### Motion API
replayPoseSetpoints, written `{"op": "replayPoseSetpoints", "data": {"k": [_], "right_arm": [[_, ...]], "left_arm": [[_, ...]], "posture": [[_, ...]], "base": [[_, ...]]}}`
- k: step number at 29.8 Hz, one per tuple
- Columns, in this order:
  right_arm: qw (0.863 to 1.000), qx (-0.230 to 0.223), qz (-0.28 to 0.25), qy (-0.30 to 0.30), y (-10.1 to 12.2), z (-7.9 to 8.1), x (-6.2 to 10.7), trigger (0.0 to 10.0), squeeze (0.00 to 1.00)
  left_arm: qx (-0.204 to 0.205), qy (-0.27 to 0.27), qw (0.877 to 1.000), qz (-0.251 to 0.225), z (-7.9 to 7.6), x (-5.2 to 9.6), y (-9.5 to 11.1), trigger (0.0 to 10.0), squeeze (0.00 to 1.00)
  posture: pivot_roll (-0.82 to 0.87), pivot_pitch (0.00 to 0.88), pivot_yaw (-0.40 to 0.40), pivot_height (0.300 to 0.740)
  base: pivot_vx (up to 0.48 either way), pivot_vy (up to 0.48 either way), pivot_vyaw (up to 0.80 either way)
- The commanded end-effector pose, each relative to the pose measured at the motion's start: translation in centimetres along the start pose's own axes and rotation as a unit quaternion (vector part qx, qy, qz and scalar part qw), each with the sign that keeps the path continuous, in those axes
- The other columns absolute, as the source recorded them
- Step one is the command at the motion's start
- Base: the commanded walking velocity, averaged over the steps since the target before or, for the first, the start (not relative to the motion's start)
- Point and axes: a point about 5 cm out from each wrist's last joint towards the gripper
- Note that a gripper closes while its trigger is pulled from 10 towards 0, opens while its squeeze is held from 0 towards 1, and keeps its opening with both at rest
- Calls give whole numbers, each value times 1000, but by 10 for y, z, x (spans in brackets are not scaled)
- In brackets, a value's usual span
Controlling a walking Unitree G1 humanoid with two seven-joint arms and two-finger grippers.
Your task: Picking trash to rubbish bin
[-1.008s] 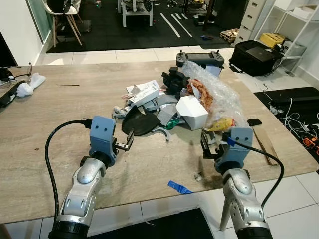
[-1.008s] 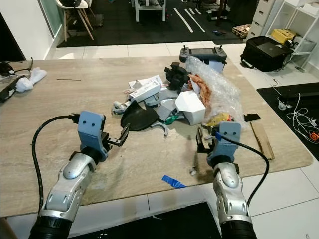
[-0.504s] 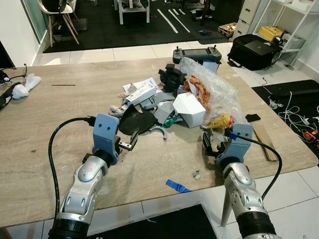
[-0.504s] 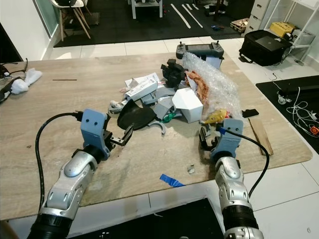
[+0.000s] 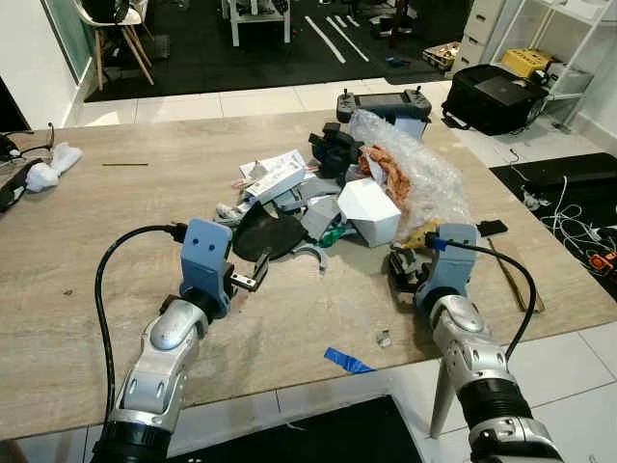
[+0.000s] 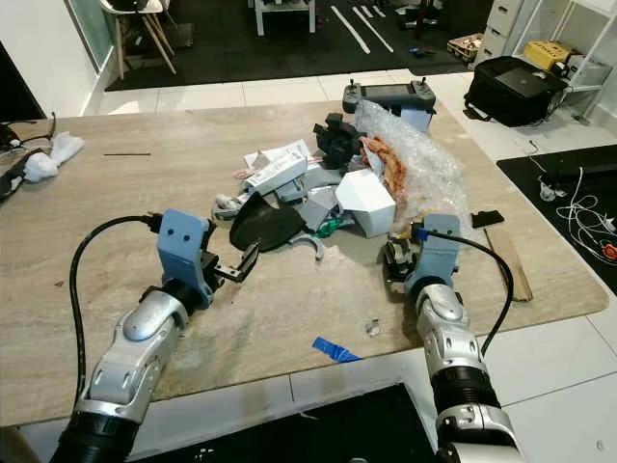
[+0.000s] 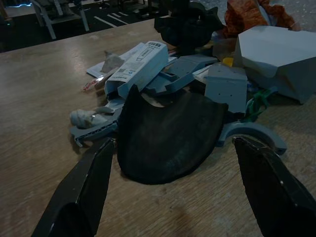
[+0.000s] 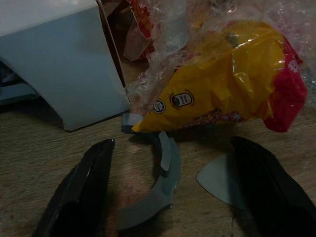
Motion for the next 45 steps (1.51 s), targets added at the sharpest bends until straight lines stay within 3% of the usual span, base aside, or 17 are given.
{"op": "replayPoseSetpoints", "data": {"k": [1,4,5,12,23,25,26,28,30,31,34,36,41,42,45], "right_arm": [[997,-10,74,-8,-28,-4,4,4863,0],[997,-9,76,-10,-28,-4,4,4863,0],[997,-7,82,-9,-31,-3,5,0,0],[996,-11,88,-4,-33,0,6,0,0],[994,-29,92,49,-35,22,13,0,0],[994,-34,90,59,-35,28,14,0,0],[993,-36,87,65,-34,31,14,0,0],[993,-40,82,76,-32,37,15,0,0],[992,-44,78,85,-29,42,16,0,0],[992,-45,78,89,-29,44,16,0,0],[992,-44,78,91,-30,45,17,0,0],[991,-42,82,93,-32,46,17,0,0],[991,-44,81,94,-30,47,18,0,0],[991,-45,79,96,-28,48,18,0,0],[991,-49,73,98,-24,51,17,0,0]], "left_arm": [[-9,-9,1000,11,1,1,-3,10000,0],[-9,-9,1000,11,1,1,-3,10000,0],[-11,-11,1000,11,0,1,-3,10000,0],[-13,-14,1000,12,0,1,-3,10000,0],[-13,-24,1000,11,0,1,-4,10000,0],[-6,-36,999,5,-2,2,-2,10000,0],[18,-50,999,-6,-4,3,1,10000,0],[66,-104,991,-46,-11,6,13,10000,0],[93,-190,974,-82,-22,14,28,10000,0],[92,-218,967,-90,-25,18,32,10000,0],[87,-238,963,-91,-28,20,35,10000,0],[32,-309,947,-79,-43,29,35,10000,0],[-16,-358,931,-67,-56,34,33,10000,0],[-36,-381,922,-60,-62,37,32,10000,0],[-36,-375,924,-63,-63,35,34,10000,0]], "posture": [[-54,153,23,740],[-54,153,23,740],[-54,153,23,740],[-54,153,23,740],[-54,150,23,740],[-54,150,23,740],[-53,146,24,740],[-56,146,24,740],[-54,145,20,740],[-53,144,19,740],[-53,144,19,740],[-52,143,19,740],[-54,142,18,740],[-55,139,25,740],[-56,140,20,740]], "base": [[0,0,0],[0,0,0],[0,0,0],[0,0,0],[0,0,0],[0,0,0],[0,0,0],[0,0,0],[0,0,0],[0,0,0],[0,0,0],[0,0,0],[0,0,0],[0,0,0],[0,0,0]]}}
Point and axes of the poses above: a point about 5 cm out from each wrist's last joint towards the gripper, its own x axis pointing back from the gripper into the wrist, its own y axis along the axis of the wrist's last joint, z = x × y, and after that the axes turned 7 degrees about -x, right-handed
